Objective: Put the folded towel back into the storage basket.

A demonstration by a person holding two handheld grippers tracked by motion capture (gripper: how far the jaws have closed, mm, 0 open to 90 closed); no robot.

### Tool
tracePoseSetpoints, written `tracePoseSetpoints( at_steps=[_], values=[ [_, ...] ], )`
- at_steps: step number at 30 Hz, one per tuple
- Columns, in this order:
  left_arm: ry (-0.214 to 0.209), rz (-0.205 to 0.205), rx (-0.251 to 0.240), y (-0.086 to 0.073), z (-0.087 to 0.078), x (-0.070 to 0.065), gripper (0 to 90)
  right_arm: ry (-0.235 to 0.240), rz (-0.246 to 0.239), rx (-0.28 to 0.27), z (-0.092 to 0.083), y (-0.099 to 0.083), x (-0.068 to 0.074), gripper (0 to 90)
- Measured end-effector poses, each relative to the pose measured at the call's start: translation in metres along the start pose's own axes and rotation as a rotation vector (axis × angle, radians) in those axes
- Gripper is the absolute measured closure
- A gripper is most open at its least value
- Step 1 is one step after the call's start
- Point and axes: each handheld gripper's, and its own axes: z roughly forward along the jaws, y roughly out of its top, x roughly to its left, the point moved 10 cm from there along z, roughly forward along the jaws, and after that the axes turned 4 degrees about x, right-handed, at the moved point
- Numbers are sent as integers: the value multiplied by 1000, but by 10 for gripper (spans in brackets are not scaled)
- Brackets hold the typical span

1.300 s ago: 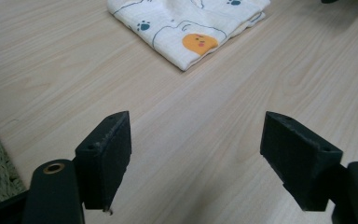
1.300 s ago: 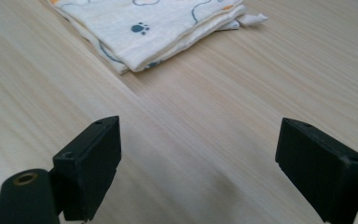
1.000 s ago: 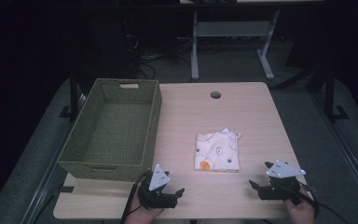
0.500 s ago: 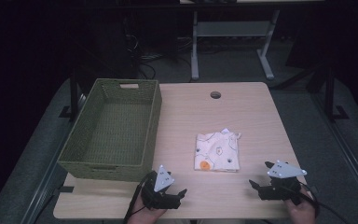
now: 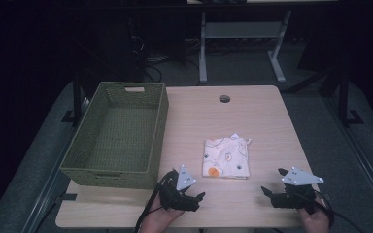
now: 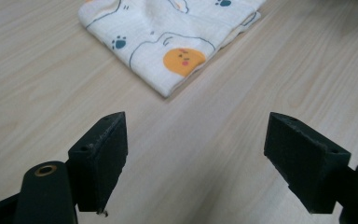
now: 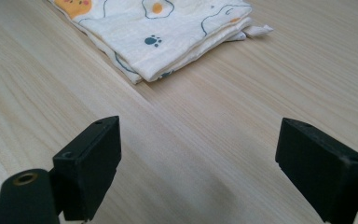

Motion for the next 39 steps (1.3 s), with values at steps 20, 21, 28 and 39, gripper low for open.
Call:
tracePoseSetpoints(
  at_steps=[20, 21, 28, 39],
  values=[
    [-30, 18, 107, 35, 30, 7, 247, 14, -14, -4, 1, 2, 1, 137],
    [-25, 18, 104, 37, 31, 8, 247, 16, -16, -6, 1, 3, 2, 137],
    [-20, 23, 132, 49, 44, 14, 247, 12, -18, -15, 1, 5, 1, 137],
    [-46, 23, 171, 72, 61, 13, 251, 17, -12, -8, 2, 5, 0, 137]
  ],
)
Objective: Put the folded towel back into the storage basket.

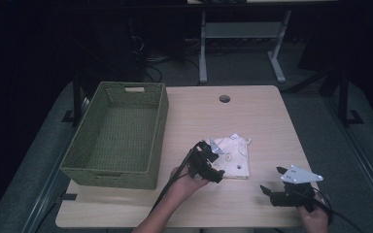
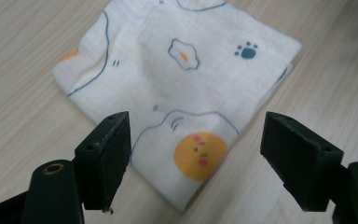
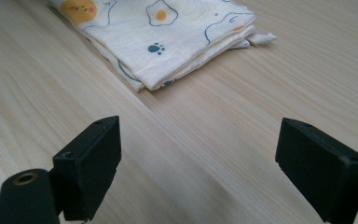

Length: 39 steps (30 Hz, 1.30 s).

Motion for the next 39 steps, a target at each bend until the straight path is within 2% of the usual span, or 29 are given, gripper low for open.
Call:
tracePoseSetpoints(
  at_steps=[7, 10, 11, 12, 14, 16, 18, 21, 23, 25, 29, 30, 31, 32, 36, 39],
  values=[
    [16, 26, 44, 15, 13, 2, 260, -4, 1, 1, 1, 0, -2, 137],
    [17, 23, 56, 20, 16, 4, 261, -4, 1, 1, 1, -1, -2, 137],
    [-1, 2, 57, 24, 20, 5, 260, -2, 8, -1, 1, 0, -2, 137],
    [-5, -2, 57, 26, 22, 5, 260, -3, 8, -3, 1, 0, -3, 137],
    [4, 3, 58, 27, 24, 6, 259, -5, 10, -2, 1, 1, -3, 137],
    [6, 8, 82, 30, 31, 9, 261, -6, 11, -5, 1, 1, -4, 137],
    [-16, 0, 70, 33, 32, 8, 347, 0, 19, -8, 1, 2, -2, 137],
    [0, 7, 99, 33, 39, 10, 336, -1, 18, -10, 2, 3, -3, 137],
    [3, -2, 123, 36, 48, 13, 344, -12, 14, -16, 1, 4, -4, 137],
    [-3, -9, 128, 37, 51, 13, 345, -6, 30, -23, 0, 5, -4, 137],
    [37, -23, 148, 39, 61, 19, 336, -5, 35, -27, -1, 4, -6, 137],
    [37, -23, 148, 39, 61, 19, 336, -4, 33, -26, -1, 4, -6, 137],
    [25, -44, 177, 36, 66, 22, 335, -6, 30, -23, -1, 3, -7, 137],
    [8, -65, 176, 35, 68, 22, 334, -9, 28, -21, -1, 3, -7, 137],
    [17, -82, 176, 34, 67, 24, 368, -9, 34, -34, -3, 4, -9, 137],
    [28, -104, 186, 34, 66, 26, 434, -4, 39, -38, -4, 5, -8, 137]
  ],
)
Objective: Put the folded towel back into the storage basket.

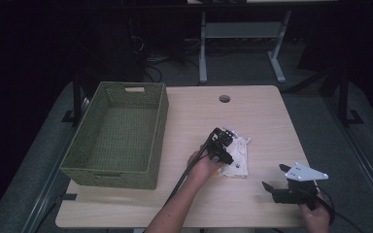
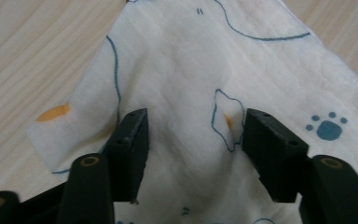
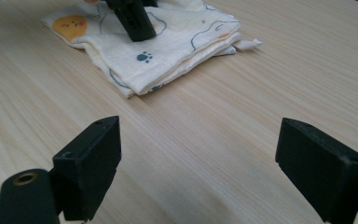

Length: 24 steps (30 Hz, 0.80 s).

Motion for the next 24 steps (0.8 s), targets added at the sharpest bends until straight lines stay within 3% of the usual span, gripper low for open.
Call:
tracePoseSetpoints(
  at_steps=[5, 11, 14, 24],
  values=[
    [2, -3, -7, -1, -1, 2, 506, 2, -18, 6, 1, 0, 4, 137],
    [2, 7, 27, -2, -3, 2, 634, 7, -18, 16, 1, -2, 5, 137],
    [4, 59, 27, -5, -5, 1, 790, 4, -10, 17, 0, -3, 4, 137],
    [5, 57, 13, -9, -7, 0, 819, 16, -22, 29, 2, -5, 9, 137]
  ],
)
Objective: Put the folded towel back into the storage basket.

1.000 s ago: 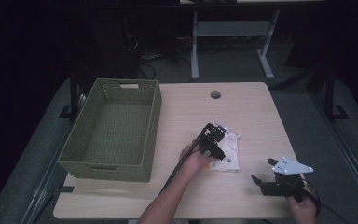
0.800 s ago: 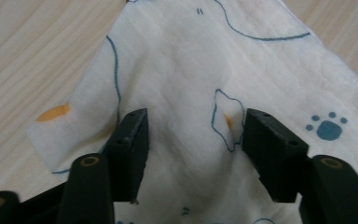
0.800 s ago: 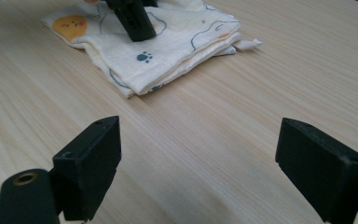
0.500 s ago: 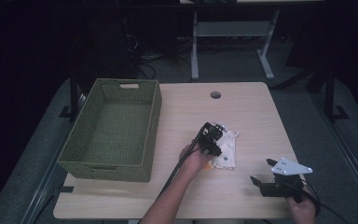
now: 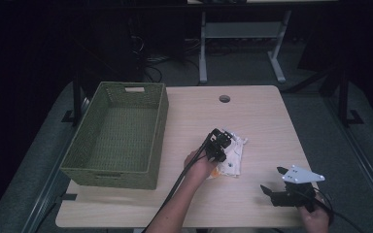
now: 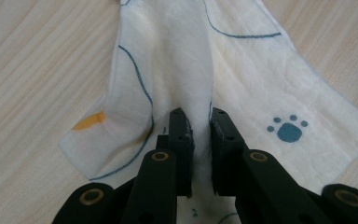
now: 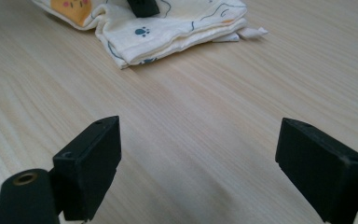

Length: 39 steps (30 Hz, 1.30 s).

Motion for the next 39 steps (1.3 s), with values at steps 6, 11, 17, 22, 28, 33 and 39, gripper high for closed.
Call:
tracePoseSetpoints(
  at_steps=[6, 11, 17, 22, 28, 33, 39],
  values=[
    [-41, -13, -5, -10, -4, 2, 825, 4, -9, 19, 2, -2, 0, 137],
    [-85, -52, -28, -17, -8, 7, 816, 6, -9, 13, 0, -1, 2, 137],
    [-147, -86, -41, -24, -15, 11, 822, 0, -4, 8, -1, -1, 1, 137],
    [-198, -103, -62, -30, -26, 11, 825, -26, -20, 20, -2, -1, -1, 137],
    [-249, -140, -126, -33, -50, 14, 826, -21, -13, 19, -3, -1, -1, 137],
    [-278, -171, -166, -35, -66, 16, 826, -17, 3, 20, -2, -2, -2, 137],
    [-326, -180, -195, -37, -75, 15, 827, -15, 2, 23, -1, -2, -4, 137]
  ],
)
